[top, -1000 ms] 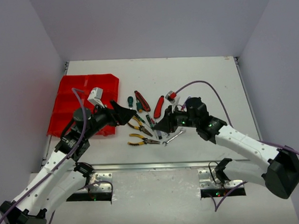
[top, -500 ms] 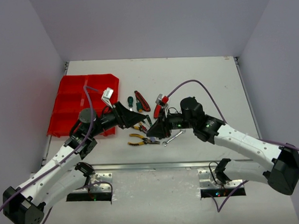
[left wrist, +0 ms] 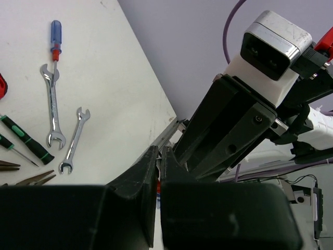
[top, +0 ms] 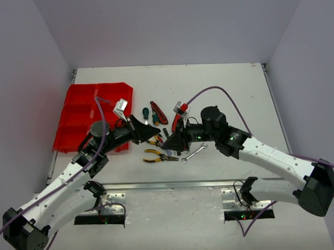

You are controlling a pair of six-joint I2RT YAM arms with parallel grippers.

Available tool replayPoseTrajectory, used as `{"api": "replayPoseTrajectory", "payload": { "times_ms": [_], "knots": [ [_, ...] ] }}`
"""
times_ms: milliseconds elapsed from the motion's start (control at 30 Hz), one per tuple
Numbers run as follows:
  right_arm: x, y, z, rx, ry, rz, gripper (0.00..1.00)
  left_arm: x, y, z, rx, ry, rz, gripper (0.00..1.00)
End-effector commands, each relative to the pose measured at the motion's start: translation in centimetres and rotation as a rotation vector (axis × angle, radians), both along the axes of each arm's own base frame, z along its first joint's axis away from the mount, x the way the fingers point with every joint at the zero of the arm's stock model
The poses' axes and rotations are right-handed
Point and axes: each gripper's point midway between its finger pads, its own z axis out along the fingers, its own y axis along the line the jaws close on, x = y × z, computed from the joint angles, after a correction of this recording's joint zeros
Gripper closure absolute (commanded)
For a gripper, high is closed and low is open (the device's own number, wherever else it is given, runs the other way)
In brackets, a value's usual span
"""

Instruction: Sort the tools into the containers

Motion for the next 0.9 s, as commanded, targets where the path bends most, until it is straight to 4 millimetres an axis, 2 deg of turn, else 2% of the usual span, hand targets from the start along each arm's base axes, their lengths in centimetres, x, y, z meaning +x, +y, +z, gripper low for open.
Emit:
{"api": "replayPoseTrajectory", "payload": {
  "times_ms": [0,100,133,200,300,333,367,467,600,667,700,733,800,833,867],
  "knots": [
    [1.0,0.5,2.8,0.071,-0.074,-0.029,0.70,0.7,0.7,2.9,0.013,-0.067,0.060,1.00],
    [2.3,-0.4,1.6,0.026,-0.065,-0.134,0.10,3.2,2.9,3.0,0.098,-0.047,0.248,1.00],
    [2.9,-0.9,1.0,-0.007,-0.058,-0.184,0.01,3.5,3.5,3.0,0.131,-0.038,0.279,1.00],
    [4.3,-2.5,0.1,-0.072,-0.056,-0.307,0.01,6.2,6.7,3.0,0.234,-0.025,0.494,1.00],
    [6.4,-7.9,-2.2,-0.224,-0.030,-0.606,0.01,10.6,13.2,3.6,0.446,0.028,0.852,1.00],
    [6.3,-8.8,-2.3,-0.237,-0.028,-0.645,0.01,11.6,14.5,3.9,0.473,0.039,0.907,1.00],
    [6.1,-9.7,-2.7,-0.256,-0.024,-0.670,0.01,13.8,17.6,4.2,0.509,0.078,1.007,1.00],
    [4.4,-11.3,-2.1,-0.212,-0.031,-0.670,0.01,17.7,23.8,4.3,0.547,0.153,1.206,1.00],
    [2.1,-12.1,-2.0,-0.138,0.009,-0.638,0.01,24.6,32.3,2.7,0.634,0.264,1.395,1.00],
    [0.7,-12.2,-2.1,-0.109,0.030,-0.601,0.01,27.0,35.0,1.2,0.679,0.290,1.443,1.00],
    [0.3,-12.1,-2.7,-0.107,0.055,-0.586,0.01,27.8,36.6,2.4,0.686,0.252,1.486,1.00],
    [-0.1,-12.0,-2.5,-0.072,0.068,-0.581,0.01,28.5,38.7,1.5,0.708,0.272,1.520,1.00],
    [-0.8,-11.8,-3.6,-0.069,0.090,-0.548,0.01,29.6,40.7,2.0,0.722,0.253,1.553,1.00],
    [-1.6,-11.4,-3.9,-0.055,0.103,-0.502,0.01,30.4,42.6,1.2,0.745,0.259,1.576,1.00],
    [-1.9,-11.3,-4.1,-0.056,0.110,-0.488,0.01,31.1,43.2,0.6,0.773,0.242,1.558,1.00]
  ]
}}
